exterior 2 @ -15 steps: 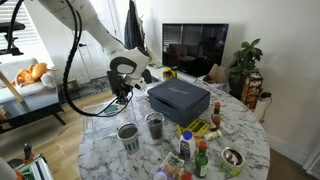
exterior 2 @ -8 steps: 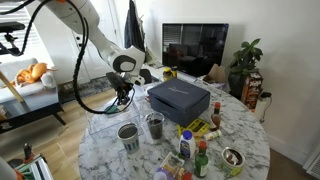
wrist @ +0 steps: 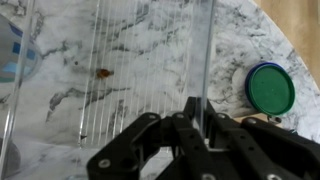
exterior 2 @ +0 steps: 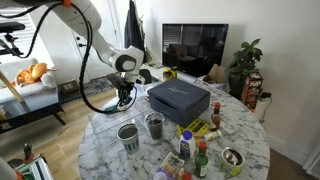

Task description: Set the storage container upright, then put the two cups inside it

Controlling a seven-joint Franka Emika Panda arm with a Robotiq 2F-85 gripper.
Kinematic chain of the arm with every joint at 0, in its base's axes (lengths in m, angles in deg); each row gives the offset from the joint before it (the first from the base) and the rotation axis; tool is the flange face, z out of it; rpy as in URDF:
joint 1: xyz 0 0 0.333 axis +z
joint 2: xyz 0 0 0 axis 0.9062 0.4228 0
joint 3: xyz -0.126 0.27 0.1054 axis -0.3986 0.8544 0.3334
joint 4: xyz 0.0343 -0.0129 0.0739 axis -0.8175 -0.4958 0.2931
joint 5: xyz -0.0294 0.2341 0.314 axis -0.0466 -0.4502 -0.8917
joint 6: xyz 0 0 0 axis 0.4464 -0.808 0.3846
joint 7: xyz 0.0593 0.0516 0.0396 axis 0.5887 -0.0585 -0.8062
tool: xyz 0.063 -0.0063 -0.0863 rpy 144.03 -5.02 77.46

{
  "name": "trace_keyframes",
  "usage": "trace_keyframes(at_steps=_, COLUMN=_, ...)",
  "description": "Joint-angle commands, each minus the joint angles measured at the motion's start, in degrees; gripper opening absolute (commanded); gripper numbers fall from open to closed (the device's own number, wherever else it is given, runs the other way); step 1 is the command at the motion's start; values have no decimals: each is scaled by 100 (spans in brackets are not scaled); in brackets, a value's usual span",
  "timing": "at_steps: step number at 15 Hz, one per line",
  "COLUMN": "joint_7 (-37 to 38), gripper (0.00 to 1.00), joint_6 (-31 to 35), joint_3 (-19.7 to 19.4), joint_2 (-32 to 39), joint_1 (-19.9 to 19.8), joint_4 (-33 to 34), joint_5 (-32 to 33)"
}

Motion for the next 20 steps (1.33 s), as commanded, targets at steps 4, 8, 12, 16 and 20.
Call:
trace_keyframes(at_steps=4, joint_7=8, gripper=5, joint_6=-63, joint_3=32, joint_2=178, joint_1=16, joint_4=142, joint_5=349)
trace_keyframes(at_steps=8, joint_7=-52, gripper=48, joint_6=-36, joint_3=59, joint_2=143, joint_1=-2, joint_4=117, joint_5=315)
trace_keyframes(at_steps=12, joint_7=-94, gripper=79, joint_6=-58, joint_3=72, joint_2=-207, joint_1=-16, joint_4=-44, joint_5=312)
trace_keyframes(at_steps=16, joint_7=-558, gripper=100, joint_6=-11, joint_3=45, joint_2=-1077, joint_1=-112, joint_4=-466, joint_5=488)
trace_keyframes(at_steps=20, joint_7=-1822, gripper=100, joint_6=-227, joint_3=-43, joint_2=-1705, joint_1=-434, joint_4=-683, joint_5=939)
